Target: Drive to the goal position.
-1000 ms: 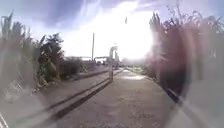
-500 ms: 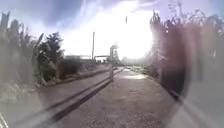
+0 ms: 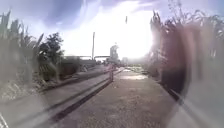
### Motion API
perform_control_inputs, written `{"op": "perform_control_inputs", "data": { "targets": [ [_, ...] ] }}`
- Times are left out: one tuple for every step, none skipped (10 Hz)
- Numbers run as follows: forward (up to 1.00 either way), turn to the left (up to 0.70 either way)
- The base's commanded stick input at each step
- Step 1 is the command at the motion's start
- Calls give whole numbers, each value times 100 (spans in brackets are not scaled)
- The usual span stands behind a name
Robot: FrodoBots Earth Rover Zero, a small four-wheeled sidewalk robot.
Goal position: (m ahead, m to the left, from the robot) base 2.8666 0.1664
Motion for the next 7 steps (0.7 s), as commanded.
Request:
{"op": "perform_control_inputs", "data": {
  "targets": [
    [85, -34],
    [85, -34],
    [85, -18],
    [85, -10],
    [85, -2],
    [85, 0],
    [85, 0]
  ]
}}
